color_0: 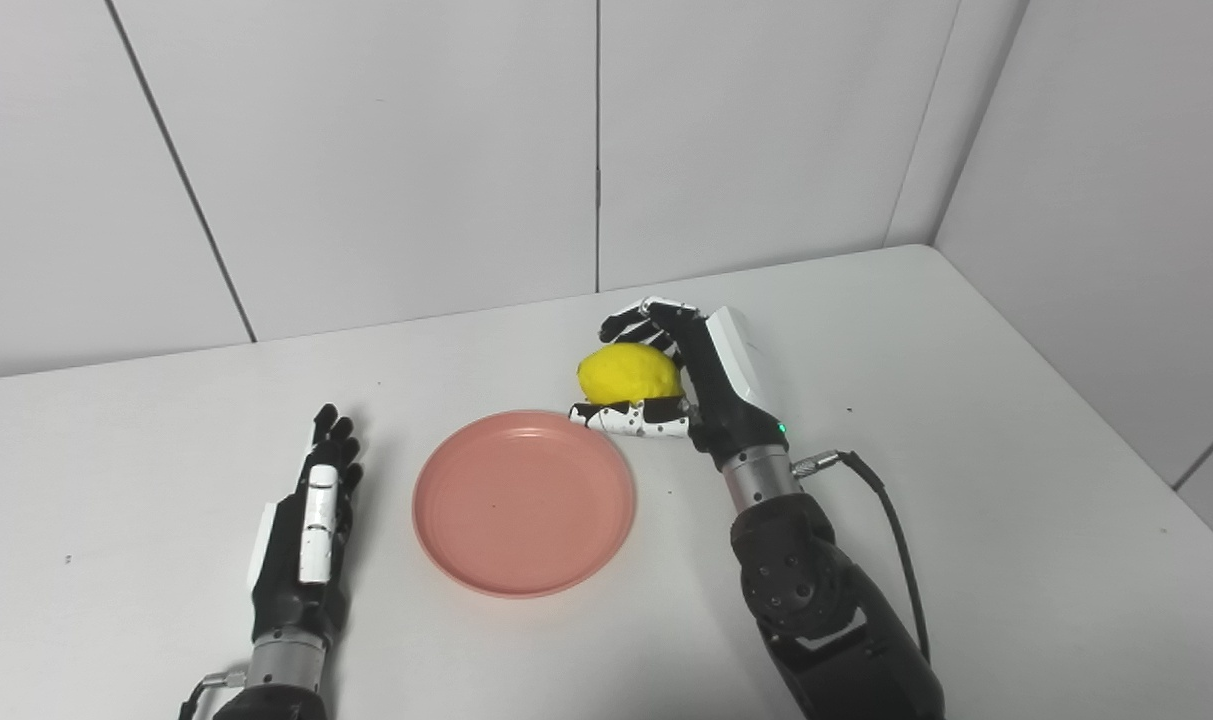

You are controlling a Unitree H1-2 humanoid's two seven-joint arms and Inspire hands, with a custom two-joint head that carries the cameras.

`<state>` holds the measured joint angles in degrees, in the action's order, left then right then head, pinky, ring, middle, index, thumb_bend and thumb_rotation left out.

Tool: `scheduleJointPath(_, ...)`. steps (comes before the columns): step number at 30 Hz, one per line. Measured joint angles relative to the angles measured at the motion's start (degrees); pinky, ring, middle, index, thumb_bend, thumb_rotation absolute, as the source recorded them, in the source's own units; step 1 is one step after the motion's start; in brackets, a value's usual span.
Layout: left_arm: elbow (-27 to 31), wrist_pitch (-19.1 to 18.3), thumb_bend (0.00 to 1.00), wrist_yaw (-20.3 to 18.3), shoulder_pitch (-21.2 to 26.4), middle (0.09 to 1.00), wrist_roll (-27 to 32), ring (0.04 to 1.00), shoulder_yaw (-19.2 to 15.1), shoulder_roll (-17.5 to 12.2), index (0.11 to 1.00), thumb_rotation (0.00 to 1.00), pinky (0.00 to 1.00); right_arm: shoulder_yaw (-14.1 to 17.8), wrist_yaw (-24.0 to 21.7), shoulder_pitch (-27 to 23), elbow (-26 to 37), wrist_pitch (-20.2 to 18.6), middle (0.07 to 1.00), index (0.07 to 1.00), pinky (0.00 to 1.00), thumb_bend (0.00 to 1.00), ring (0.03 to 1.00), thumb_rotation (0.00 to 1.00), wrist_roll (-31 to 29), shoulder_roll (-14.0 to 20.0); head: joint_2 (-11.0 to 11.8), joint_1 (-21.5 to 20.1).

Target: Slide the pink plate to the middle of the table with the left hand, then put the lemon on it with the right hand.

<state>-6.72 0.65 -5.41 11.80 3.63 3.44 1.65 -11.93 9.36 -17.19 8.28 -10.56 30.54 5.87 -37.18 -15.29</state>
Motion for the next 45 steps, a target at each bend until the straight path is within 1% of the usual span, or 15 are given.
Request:
scheduleJointPath(1, 0.00, 0.03, 0.54, 0.07, -0.02, 1.000, -0.01, 1.000, 0.01, 0.17, 1.000, 1.00, 1.00, -0.47, -0.16, 0.03, -0.45, 0.55, 0.446, 0.503, 0.15, 0.52, 0.243, 0.00, -0.04, -0.32, 0.00, 0.00)
scheduleJointPath(3, 0.01, 0.03, 0.53, 0.18, -0.07, 1.000, 0.04, 1.000, -0.02, 0.65, 1.000, 1.00, 1.00, -1.72, -0.37, -0.01, -1.54, 1.48, 0.430, 0.514, 0.20, 0.52, 0.284, 0.00, 0.02, -0.48, 0.09, 0.79)
scheduleJointPath(4, 0.02, 0.03, 0.53, 0.28, -0.12, 1.000, 0.04, 1.000, -0.03, 0.92, 1.000, 1.00, 1.00, -2.19, -0.77, -0.01, -2.06, 1.62, 0.425, 0.516, 0.21, 0.52, 0.287, 0.00, 0.06, -0.52, 0.09, 1.75)
scheduleJointPath(6, 0.04, 0.03, 0.51, 0.42, -0.18, 1.000, 0.04, 1.000, -0.03, 1.43, 1.000, 1.00, 1.00, -3.05, -1.53, -0.01, -2.77, 1.72, 0.419, 0.515, 0.19, 0.52, 0.272, 0.00, 0.08, -0.54, 0.00, 3.42)
scheduleJointPath(8, 0.05, 0.03, 0.49, 0.59, -0.23, 1.000, 0.04, 1.000, -0.03, 1.81, 1.000, 1.00, 1.00, -3.59, -1.71, -0.11, -3.68, 2.31, 0.459, 0.493, 0.15, 0.52, 0.227, 0.00, 0.37, -0.61, 0.17, 4.12)
scheduleJointPath(10, 0.09, 0.04, 0.48, 1.01, -0.30, 1.000, 0.04, 1.000, -0.04, 2.09, 1.000, 1.00, 1.00, -4.18, -1.93, -0.27, -4.12, 2.52, 0.468, 0.489, 0.14, 0.52, 0.217, 0.00, 0.83, -0.75, 0.18, 4.13)
scheduleJointPath(11, 0.09, 0.07, 0.48, 1.20, -0.33, 1.000, 0.02, 1.000, 0.00, 2.24, 1.000, 1.00, 1.00, -4.39, -2.11, -0.42, -4.35, 2.55, 0.441, 0.503, 0.14, 0.52, 0.229, 0.00, 0.91, -0.83, 0.35, 4.74)
scheduleJointPath(14, 0.08, 0.13, 0.48, 1.65, -0.39, 1.000, -0.25, 1.000, 0.40, 2.80, 1.000, 1.00, 1.00, -4.97, -2.67, -1.07, -5.33, 2.69, 0.473, 0.488, 0.13, 0.52, 0.211, 0.00, 1.05, -1.01, 0.44, 5.45)
scheduleJointPath(21, 0.03, 0.28, 0.47, 2.74, -0.47, 1.000, -2.48, 1.000, 1.09, 3.28, 1.000, 1.00, 1.00, -6.31, -3.50, -2.03, -8.26, 4.51, 0.437, 0.517, 0.18, 0.52, 0.276, 0.00, 1.35, -1.29, 0.53, 7.64)
scheduleJointPath(23, 0.01, 0.46, 0.47, 3.33, -0.49, 1.000, -3.06, 1.000, 1.30, 3.34, 1.000, 1.00, 1.00, -6.71, -3.67, -2.14, -9.45, 4.87, 0.474, 0.490, 0.18, 0.52, 0.264, 0.00, 1.51, -1.39, 0.53, 7.91)
scheduleJointPath(25, -0.09, 0.67, 0.48, 3.76, -0.52, 1.000, -3.60, 1.000, 1.49, 3.51, 1.000, 1.00, 1.00, -7.01, -3.71, -2.24, -10.70, 4.98, 0.478, 0.488, 0.18, 0.52, 0.263, 0.00, 1.76, -1.48, 0.61, 8.87)
scheduleJointPath(28, -0.13, 0.69, 0.48, 3.84, -0.52, 1.000, -3.60, 1.000, 1.53, 3.58, 1.000, 1.00, 1.00, -7.13, -3.71, -2.58, -13.01, 6.32, 0.447, 0.515, 0.22, 0.52, 0.297, 0.00, 1.55, -1.46, 0.62, 9.58)
scheduleJointPath(31, -0.20, 0.88, 0.48, 4.28, -0.52, 1.000, -4.30, 1.000, 1.82, 3.60, 1.000, 1.00, 1.00, -7.18, -3.73, -2.83, -14.26, 7.30, 0.472, 0.490, 0.16, 0.52, 0.231, 0.00, 1.38, -1.53, 0.62, 10.02)
scheduleJointPath(33, -0.28, 0.97, 0.48, 4.57, -0.52, 1.000, -4.86, 1.000, 2.02, 3.65, 1.000, 1.00, 1.00, -7.23, -3.74, -3.06, -15.30, 7.39, 0.473, 0.488, 0.15, 0.52, 0.219, 0.00, 1.35, -1.61, 0.70, 10.63)
scheduleJointPath(45, -0.48, 1.24, 0.48, 4.71, -0.51, 1.000, -5.13, 1.000, 2.48, 3.84, 1.000, 1.00, 1.00, -8.86, -3.01, -3.96, -18.49, 7.97, 0.474, 0.490, 0.15, 0.52, 0.235, 0.00, 5.40, -0.85, 0.62, 11.16)
